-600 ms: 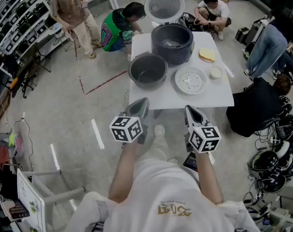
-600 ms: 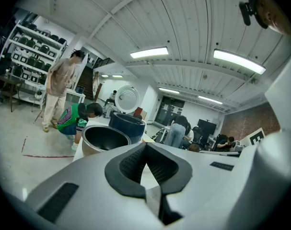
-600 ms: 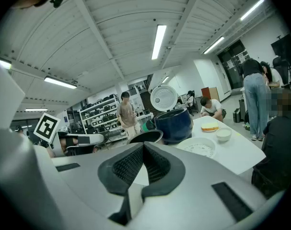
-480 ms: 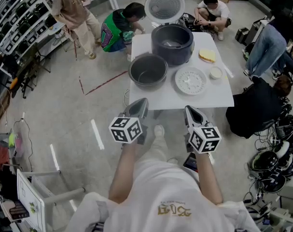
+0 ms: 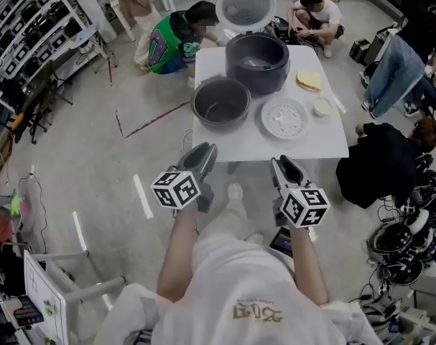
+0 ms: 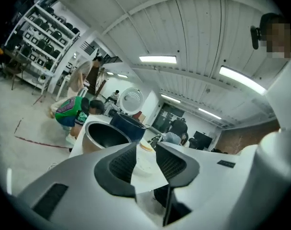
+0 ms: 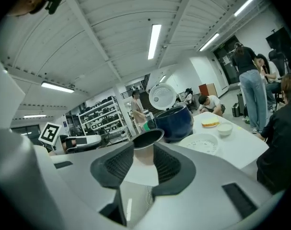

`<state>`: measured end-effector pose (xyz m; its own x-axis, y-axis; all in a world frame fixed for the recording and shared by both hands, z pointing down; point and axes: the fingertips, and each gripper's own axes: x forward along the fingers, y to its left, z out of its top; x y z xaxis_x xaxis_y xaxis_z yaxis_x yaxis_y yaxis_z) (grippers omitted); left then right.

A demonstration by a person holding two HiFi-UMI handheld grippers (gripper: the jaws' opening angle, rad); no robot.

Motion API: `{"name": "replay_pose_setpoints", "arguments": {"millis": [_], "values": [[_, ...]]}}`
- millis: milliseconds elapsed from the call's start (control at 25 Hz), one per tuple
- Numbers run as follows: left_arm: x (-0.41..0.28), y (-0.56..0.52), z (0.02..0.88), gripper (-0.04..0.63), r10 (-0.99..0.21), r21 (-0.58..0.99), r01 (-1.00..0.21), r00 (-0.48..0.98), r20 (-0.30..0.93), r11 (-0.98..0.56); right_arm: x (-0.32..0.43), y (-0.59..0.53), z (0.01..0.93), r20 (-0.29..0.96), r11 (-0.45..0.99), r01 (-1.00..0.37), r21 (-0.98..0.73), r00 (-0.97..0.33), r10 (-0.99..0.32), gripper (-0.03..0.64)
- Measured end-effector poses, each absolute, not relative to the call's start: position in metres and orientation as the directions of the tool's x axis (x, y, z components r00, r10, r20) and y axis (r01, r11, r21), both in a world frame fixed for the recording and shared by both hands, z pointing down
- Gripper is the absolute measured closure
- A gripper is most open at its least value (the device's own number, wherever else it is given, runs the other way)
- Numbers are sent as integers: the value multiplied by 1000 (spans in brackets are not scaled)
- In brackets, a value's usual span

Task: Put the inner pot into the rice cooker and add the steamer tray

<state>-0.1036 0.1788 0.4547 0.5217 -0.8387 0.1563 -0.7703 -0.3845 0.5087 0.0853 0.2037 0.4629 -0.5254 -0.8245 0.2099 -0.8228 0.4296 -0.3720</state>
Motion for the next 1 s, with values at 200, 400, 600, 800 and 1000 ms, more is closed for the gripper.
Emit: {"name": "replay_pose_setpoints", "arguments": {"millis": [200,400,600,800,1000], "values": [[-140,164,461,402,-862,471,-815,469,195,-337,63,194,471,226,425,-808,-408,-540,-811,449],[-173,120,474,402,-848,489,-805,484,216,-335,36,155,490,270,394,-812,-431,-532,-803,437],[-206,61,488,403,-810,498,-791,527,259,-355,1,104,505,326,323,-827,-461,-496,-805,434],[-227,15,504,407,-767,520,-765,575,284,-380,-19,72,520,360,239,-832,-500,-451,-817,433],[-231,-24,523,408,-722,534,-741,619,309,-407,-22,49,531,391,164,-842,-514,-400,-829,433]]}}
